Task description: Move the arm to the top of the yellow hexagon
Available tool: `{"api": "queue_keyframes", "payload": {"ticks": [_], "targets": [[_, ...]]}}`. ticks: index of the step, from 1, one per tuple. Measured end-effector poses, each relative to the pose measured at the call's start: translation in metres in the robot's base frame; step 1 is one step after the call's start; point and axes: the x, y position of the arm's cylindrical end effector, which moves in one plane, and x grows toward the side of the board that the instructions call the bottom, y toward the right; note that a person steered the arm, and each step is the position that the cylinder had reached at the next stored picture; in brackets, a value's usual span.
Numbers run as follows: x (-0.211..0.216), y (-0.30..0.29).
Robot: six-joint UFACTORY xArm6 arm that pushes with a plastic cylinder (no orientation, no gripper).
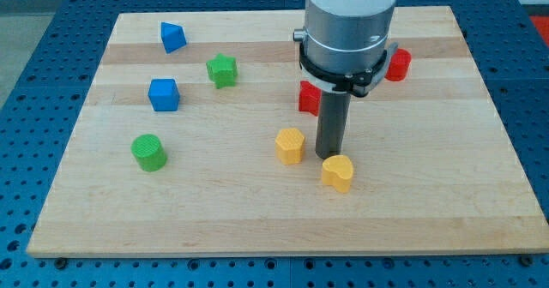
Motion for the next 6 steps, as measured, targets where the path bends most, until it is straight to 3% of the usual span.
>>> {"api": "queue_keyframes", "payload": {"ticks": [3,6], "targets": [[-0.054,-0.001],[-0.056,-0.023]]}}
